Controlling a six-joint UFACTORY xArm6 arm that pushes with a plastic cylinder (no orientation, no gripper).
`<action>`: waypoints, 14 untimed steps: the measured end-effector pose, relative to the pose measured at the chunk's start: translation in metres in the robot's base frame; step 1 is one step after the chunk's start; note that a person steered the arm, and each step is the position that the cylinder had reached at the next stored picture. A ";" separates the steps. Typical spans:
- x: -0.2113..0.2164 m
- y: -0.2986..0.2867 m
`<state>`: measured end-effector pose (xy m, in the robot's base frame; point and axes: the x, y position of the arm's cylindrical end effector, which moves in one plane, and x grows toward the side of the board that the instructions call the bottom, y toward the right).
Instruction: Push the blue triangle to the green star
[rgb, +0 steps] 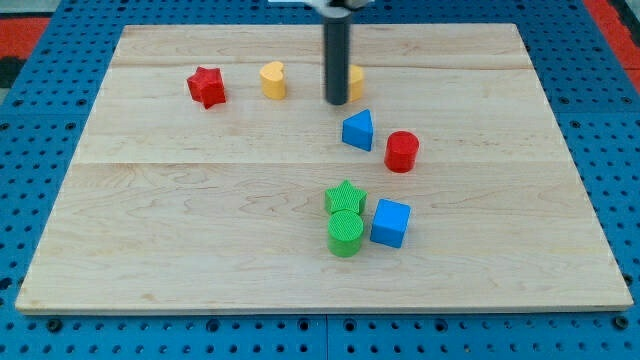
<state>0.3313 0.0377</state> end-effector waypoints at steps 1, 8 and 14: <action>0.012 0.014; 0.071 -0.013; 0.091 -0.030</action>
<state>0.4219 0.0079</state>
